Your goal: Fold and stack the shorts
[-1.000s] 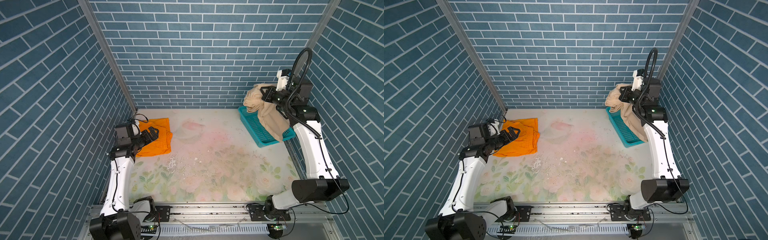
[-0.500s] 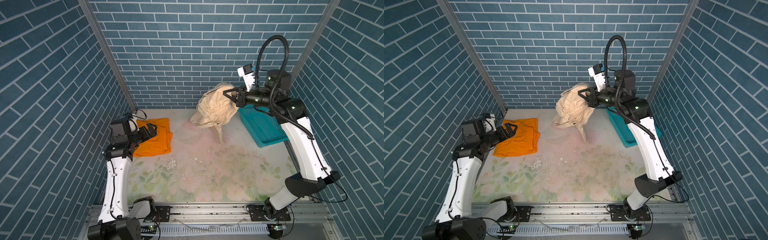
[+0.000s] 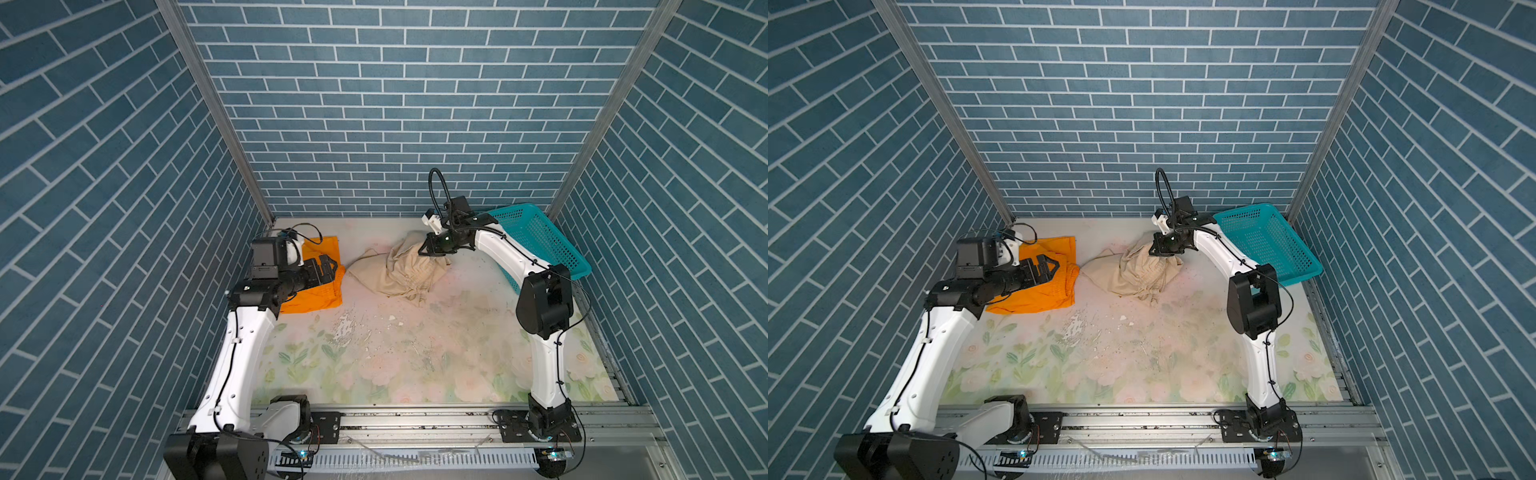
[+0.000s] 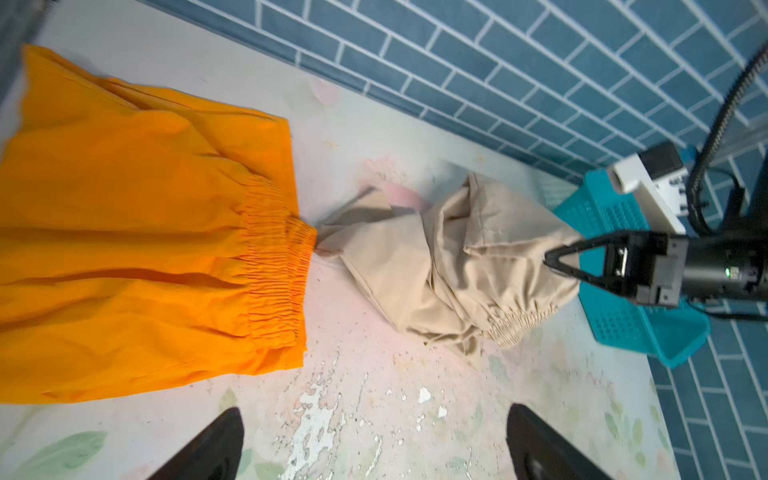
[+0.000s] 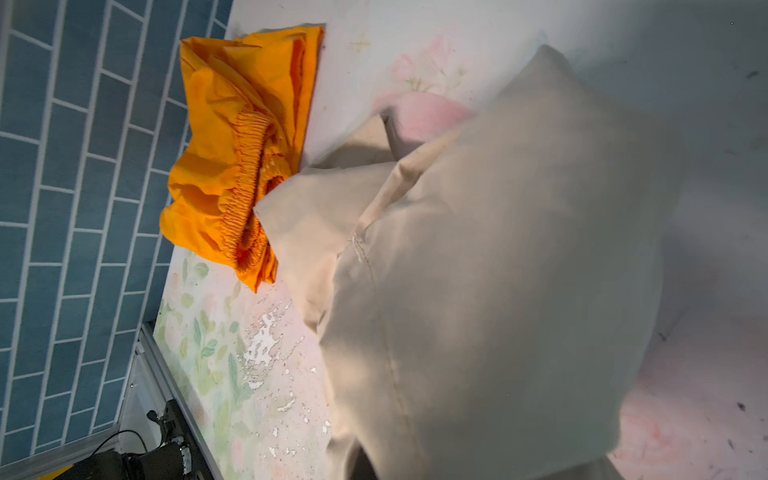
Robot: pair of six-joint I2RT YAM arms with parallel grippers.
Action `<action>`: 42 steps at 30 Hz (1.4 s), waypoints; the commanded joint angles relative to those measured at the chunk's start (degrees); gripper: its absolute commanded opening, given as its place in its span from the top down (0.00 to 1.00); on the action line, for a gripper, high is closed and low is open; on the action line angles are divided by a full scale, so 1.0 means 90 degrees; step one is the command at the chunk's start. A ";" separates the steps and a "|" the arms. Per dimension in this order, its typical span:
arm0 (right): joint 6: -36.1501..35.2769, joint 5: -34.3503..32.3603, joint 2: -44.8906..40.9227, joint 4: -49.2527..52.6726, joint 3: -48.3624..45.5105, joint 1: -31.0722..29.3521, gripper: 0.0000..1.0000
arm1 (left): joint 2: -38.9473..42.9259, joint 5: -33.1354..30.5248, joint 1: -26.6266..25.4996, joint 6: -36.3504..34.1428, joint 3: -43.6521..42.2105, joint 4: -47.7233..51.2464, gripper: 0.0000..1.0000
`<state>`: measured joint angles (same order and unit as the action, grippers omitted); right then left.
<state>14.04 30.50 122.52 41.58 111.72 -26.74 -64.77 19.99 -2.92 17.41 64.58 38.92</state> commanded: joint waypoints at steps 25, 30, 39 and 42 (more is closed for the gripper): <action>0.2005 0.0834 -0.6504 -0.2519 -0.6930 0.2516 0.37 | -0.4836 -0.3914 -0.4880 -0.3687 0.2079 -0.1230 0.00; 0.2167 0.0930 -0.6933 -0.2574 -0.7369 0.2561 0.37 | -0.5553 -0.3948 -0.4881 -0.3540 0.2785 -0.1081 0.00; 0.2410 0.0818 -0.7503 -0.2576 -0.7883 0.2625 0.36 | -0.6624 -0.4049 -0.4514 -0.2963 0.3952 -0.0614 0.13; 0.2107 0.0605 -0.7522 -0.2258 -0.7846 0.2630 0.36 | -0.6785 -0.4146 -0.4371 -0.2841 0.4335 -0.0272 0.51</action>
<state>34.09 37.19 55.77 19.09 41.01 -3.31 -124.84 -15.90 -43.75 -9.85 100.95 31.77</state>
